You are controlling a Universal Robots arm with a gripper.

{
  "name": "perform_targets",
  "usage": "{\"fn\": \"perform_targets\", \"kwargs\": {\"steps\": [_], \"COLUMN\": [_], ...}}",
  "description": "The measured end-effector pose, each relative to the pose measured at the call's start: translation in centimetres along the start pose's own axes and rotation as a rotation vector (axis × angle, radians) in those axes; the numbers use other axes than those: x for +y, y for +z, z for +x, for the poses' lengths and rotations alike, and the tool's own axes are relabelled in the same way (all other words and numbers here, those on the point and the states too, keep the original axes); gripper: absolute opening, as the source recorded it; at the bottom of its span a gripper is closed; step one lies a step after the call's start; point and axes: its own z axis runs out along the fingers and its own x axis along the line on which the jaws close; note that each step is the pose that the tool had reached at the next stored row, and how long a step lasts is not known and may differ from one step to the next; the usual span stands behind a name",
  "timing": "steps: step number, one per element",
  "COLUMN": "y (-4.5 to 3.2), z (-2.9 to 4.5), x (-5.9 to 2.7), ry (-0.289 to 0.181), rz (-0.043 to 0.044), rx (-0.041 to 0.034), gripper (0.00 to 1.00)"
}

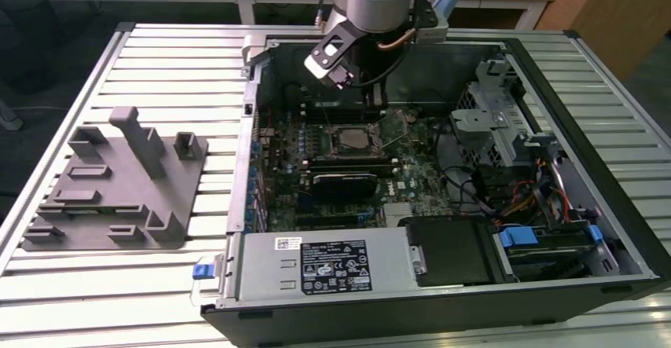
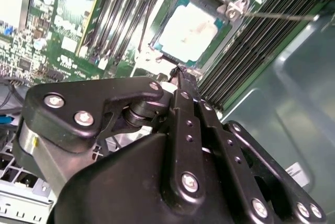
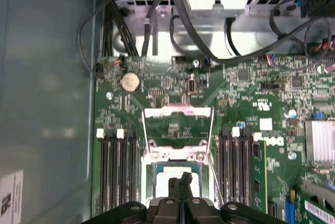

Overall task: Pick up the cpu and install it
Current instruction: 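Close the cpu cover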

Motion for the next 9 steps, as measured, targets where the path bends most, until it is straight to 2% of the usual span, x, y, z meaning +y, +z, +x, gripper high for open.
{"fn": "perform_targets", "kwargs": {"steps": [9], "y": [0.15], "z": [0.02], "x": [1.91], "ry": [0.0], "rz": [0.0], "rx": [-0.0001], "gripper": [0.11]}}
